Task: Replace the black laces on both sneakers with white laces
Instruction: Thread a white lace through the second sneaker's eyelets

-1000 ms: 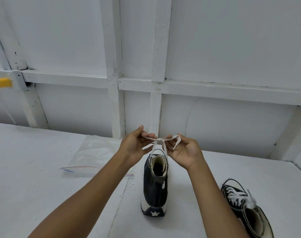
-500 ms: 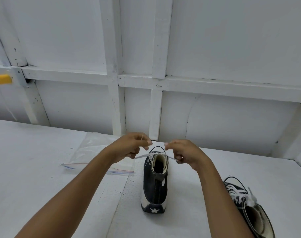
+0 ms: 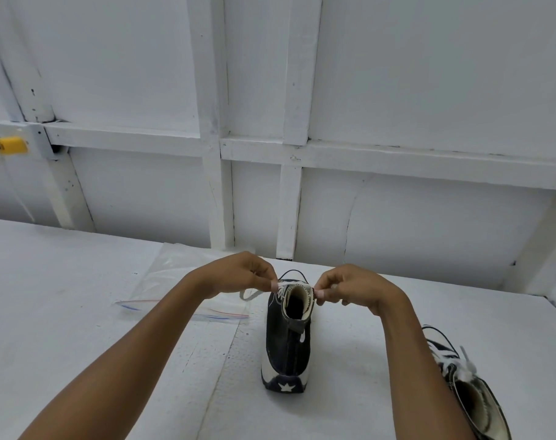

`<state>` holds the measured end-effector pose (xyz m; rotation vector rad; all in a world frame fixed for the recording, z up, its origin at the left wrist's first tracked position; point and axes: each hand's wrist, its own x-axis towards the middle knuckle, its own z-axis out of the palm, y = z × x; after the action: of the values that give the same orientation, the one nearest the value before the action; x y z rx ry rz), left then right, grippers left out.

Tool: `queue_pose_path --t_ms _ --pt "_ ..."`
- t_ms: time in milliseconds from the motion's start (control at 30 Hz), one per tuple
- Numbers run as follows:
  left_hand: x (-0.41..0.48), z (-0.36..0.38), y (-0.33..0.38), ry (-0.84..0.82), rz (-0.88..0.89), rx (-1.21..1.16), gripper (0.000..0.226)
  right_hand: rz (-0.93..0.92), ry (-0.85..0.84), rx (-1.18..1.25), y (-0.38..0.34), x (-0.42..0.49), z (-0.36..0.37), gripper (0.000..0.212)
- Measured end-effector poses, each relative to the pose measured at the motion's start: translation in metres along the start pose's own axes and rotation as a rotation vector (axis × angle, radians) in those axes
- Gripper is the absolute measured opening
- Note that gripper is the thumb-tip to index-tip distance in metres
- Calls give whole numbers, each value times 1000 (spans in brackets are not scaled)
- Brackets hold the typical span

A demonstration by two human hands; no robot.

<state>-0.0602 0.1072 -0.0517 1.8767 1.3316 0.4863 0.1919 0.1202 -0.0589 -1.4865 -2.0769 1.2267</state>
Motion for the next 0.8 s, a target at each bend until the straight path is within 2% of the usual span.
queue_pose_path --t_ms 133,200,300,367,467,500,567,633,800 --pt "0 0 1 43 -9 -55 13 14 17 -24 0 2 -1 11" --pt "1 1 2 70 4 -189 14 3 60 49 2 3 0 17" --pt "4 7 2 124 15 -470 20 -98 160 340 0 7 6 30" --pt "7 13 2 184 20 -545 19 -157 162 614 -4 11 13 39" --pt "9 22 6 255 56 -644 62 -180 100 945 -7 16 22 31" --pt "10 25 7 261 65 -684 59 -185 78 998 -7 16 25 30" --pt "12 29 7 241 47 -791 33 -195 43 1081 -6 16 29 25" --pt "11 34 10 231 31 -878 20 -209 37 1126 -6 16 31 19" --pt "11 43 6 250 19 -872 21 -245 62 1044 -2 13 31 14"
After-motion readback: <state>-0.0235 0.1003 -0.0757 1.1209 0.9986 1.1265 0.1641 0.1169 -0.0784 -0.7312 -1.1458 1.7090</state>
